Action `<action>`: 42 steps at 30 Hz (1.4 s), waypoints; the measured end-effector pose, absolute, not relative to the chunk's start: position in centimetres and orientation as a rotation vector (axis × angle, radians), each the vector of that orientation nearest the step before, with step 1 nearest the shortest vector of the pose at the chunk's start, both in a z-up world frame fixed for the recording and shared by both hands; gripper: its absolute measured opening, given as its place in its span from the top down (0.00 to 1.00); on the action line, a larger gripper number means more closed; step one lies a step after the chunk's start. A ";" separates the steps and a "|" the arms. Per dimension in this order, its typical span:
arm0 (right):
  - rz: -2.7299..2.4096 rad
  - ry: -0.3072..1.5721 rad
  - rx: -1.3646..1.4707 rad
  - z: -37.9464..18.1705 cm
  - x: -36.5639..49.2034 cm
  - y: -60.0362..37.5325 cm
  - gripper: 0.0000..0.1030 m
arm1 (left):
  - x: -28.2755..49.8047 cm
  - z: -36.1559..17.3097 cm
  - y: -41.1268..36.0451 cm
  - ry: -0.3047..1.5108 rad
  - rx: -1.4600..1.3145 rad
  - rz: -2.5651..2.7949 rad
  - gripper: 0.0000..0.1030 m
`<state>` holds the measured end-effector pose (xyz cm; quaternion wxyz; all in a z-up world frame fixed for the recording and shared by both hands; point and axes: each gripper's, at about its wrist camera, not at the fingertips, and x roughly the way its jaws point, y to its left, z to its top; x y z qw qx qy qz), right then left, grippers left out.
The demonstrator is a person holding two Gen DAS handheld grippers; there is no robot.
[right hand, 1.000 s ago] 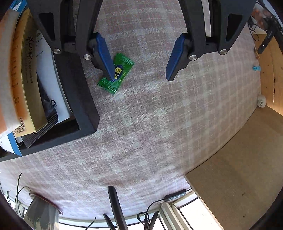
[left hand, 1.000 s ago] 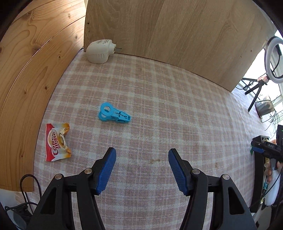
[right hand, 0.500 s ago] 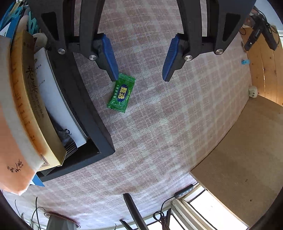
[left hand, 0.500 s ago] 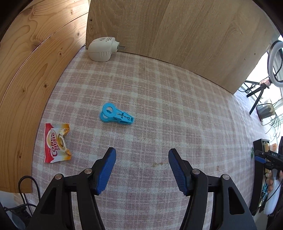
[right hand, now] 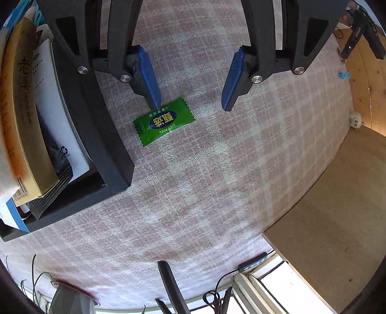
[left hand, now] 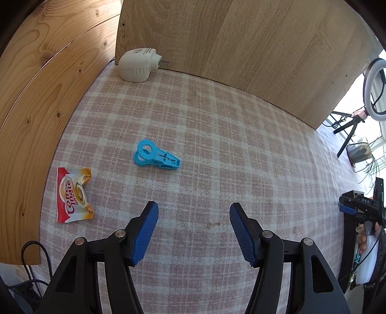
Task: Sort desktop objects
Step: 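Move both open tools back toward the green candy packet and blue clothespin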
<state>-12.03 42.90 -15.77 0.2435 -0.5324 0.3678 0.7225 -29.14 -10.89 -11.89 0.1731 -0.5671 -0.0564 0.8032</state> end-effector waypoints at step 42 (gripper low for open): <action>1.954 1.032 -1.483 -16.2 -14.1 44.1 0.40 | -28.9 -12.0 -11.5 -0.195 -1.596 2.267 0.37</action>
